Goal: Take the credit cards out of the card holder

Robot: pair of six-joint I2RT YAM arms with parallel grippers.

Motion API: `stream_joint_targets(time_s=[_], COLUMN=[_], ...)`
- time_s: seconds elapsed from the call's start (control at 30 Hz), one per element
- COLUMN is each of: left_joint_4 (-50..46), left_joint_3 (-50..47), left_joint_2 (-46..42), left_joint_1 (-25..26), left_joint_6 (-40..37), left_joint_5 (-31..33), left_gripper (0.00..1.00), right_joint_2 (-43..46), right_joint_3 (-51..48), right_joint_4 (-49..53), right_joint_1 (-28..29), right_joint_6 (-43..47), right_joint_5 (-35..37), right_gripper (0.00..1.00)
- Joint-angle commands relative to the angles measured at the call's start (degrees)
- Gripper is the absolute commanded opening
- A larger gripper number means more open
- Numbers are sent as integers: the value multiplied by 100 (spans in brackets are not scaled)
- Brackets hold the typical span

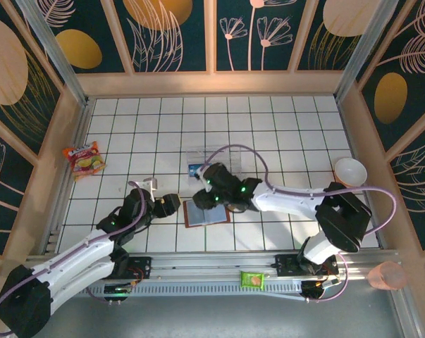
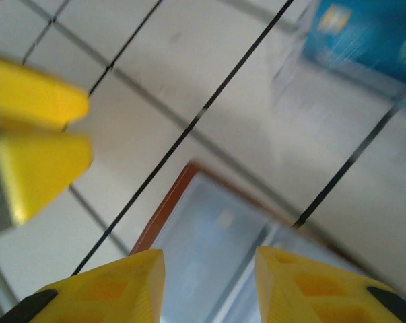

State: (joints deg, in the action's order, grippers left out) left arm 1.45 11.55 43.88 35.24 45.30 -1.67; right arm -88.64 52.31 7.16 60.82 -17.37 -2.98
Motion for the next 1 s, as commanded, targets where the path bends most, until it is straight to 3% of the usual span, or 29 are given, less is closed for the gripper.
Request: stream_joint_targets(time_s=[0.0, 0.23, 0.67, 0.97], left_joint_4=[-150, -415, -357, -152], left_joint_3=[-107, -224, -259, -241], left_joint_2=[-153, -551, -509, -324], left_joint_1=[-35, -34, -34, -21], left_joint_6=[99, 168, 199, 149], left_joint_5=[155, 176, 34, -236], left_gripper=[79, 77, 69, 61], right_joint_2=[-273, -1005, -1770, -1622], right_joint_3=[121, 623, 893, 730], right_joint_4=[218, 491, 889, 626], right_joint_1=[491, 963, 1088, 1102], right_joint_6=[-571, -554, -511, -697], right_joint_5=[730, 1277, 1389, 1644], right_gripper=[40, 40, 40, 6])
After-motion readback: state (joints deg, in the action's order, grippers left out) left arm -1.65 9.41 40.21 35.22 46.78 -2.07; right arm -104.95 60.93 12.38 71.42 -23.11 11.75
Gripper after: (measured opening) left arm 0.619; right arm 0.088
